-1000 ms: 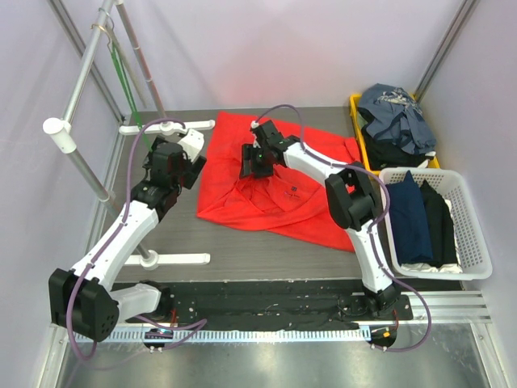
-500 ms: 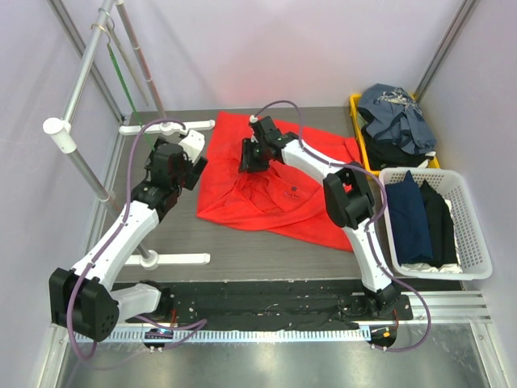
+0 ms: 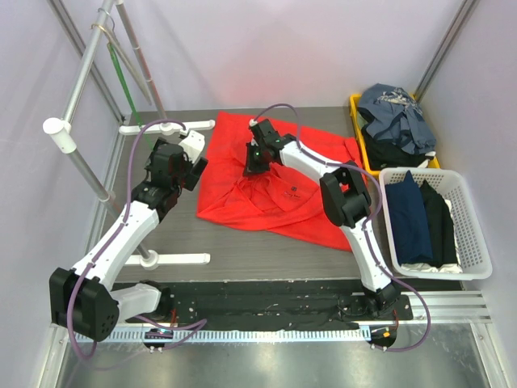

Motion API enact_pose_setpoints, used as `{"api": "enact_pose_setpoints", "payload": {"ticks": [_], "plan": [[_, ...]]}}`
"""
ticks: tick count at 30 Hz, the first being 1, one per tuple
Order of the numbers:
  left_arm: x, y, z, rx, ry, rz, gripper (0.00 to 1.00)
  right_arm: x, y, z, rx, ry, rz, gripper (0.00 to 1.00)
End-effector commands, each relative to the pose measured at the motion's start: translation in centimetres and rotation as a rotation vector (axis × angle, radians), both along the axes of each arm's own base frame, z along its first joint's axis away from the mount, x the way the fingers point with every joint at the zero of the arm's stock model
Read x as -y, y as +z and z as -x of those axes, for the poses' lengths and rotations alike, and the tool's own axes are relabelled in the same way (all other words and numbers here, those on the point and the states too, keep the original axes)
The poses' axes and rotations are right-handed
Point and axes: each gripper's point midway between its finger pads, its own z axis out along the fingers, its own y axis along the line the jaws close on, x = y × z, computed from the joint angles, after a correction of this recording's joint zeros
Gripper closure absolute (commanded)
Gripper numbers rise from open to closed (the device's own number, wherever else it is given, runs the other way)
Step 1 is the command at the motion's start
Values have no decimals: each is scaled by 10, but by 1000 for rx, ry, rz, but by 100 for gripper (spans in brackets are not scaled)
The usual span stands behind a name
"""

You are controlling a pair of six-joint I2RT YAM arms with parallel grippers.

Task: Place the tank top on the hanger
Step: Adjust the tank top at the center of the board.

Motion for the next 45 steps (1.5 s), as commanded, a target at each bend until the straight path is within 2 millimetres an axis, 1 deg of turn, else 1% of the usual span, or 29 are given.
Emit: {"api": "enact_pose_setpoints", "payload": {"ticks": [1, 3, 4, 6, 7, 8, 10, 11, 12, 15, 16, 18, 19, 20, 22, 23, 25, 26, 27, 28, 31, 34, 35, 37, 39, 40, 43, 44, 45], "plan": [[4, 4, -6, 24, -5, 33, 0, -10, 61, -7, 108, 43, -70, 99], [4, 4, -6, 25, -8, 35, 0, -11, 77, -5, 127, 78, -96, 99], [5, 4, -7, 26, -10, 37, 0, -13, 95, 0, 133, 114, -142, 99], [7, 5, -7, 26, -19, 39, 0, -7, 112, -1, 147, 131, -174, 99], [8, 4, -8, 23, -25, 44, 0, -5, 125, 0, 159, 146, -199, 99], [10, 4, -8, 22, -34, 46, 0, -5, 131, 3, 148, 177, -237, 99], [16, 1, -9, 16, -65, 62, 0, 2, 139, 3, 145, 213, -277, 99], [20, -2, -10, 9, -81, 69, 0, 2, 143, 10, 123, 263, -331, 99], [24, -5, -11, 1, -101, 76, 0, 9, 145, 7, 114, 268, -356, 99], [40, -16, -15, -26, -174, 115, 0, 19, 146, 12, 89, 320, -414, 99], [44, -19, -16, -36, -186, 121, 0, 29, 142, 6, 108, 322, -400, 99], [52, -23, -20, -51, -217, 140, 0, 46, 125, 2, 104, 297, -332, 99], [54, -23, -21, -54, -223, 144, 0, 53, 116, -1, 135, 324, -286, 98], [57, -21, -24, -51, -232, 148, 0, 60, 103, 5, 105, 330, -247, 97], [62, -24, -26, -66, -252, 159, 0, 70, 84, 9, 92, 350, -177, 96], [63, -24, -28, -67, -255, 164, 0, 77, 72, 18, 62, 376, -142, 94], [68, -26, -30, -79, -273, 169, 0, 88, 53, 30, 10, 386, -88, 88], [69, -26, -31, -81, -280, 167, 0, 91, 48, 33, 15, 402, -66, 84], [70, -26, -32, -83, -287, 170, 0, 95, 46, 35, 12, 403, -50, 77], [72, -30, -32, -92, -293, 167, 0, 101, 43, 40, 5, 399, -22, 74], [75, -34, -35, -106, -304, 168, 0, 109, 47, 43, 28, 421, 21, 66], [76, -40, -35, -123, -312, 169, 0, 117, 56, 51, 20, 437, 50, 62], [78, -42, -35, -128, -317, 169, 0, 118, 63, 50, 35, 438, 60, 61], [78, -43, -34, -131, -320, 169, 1, 124, 70, 52, 44, 445, 85, 57], [78, -44, -33, -132, -322, 172, 0, 130, 81, 53, 69, 446, 111, 53], [78, -43, -32, -131, -323, 172, 0, 134, 85, 55, 76, 459, 130, 49], [87, -40, -24, -140, -391, 190, 0, 150, 105, 56, 124, 466, 196, 41], [93, -35, -17, -142, -433, 208, 0, 153, 112, 56, 144, 466, 206, 36], [97, -33, -13, -147, -462, 217, 0, 156, 125, 58, 179, 471, 212, 34]]}}
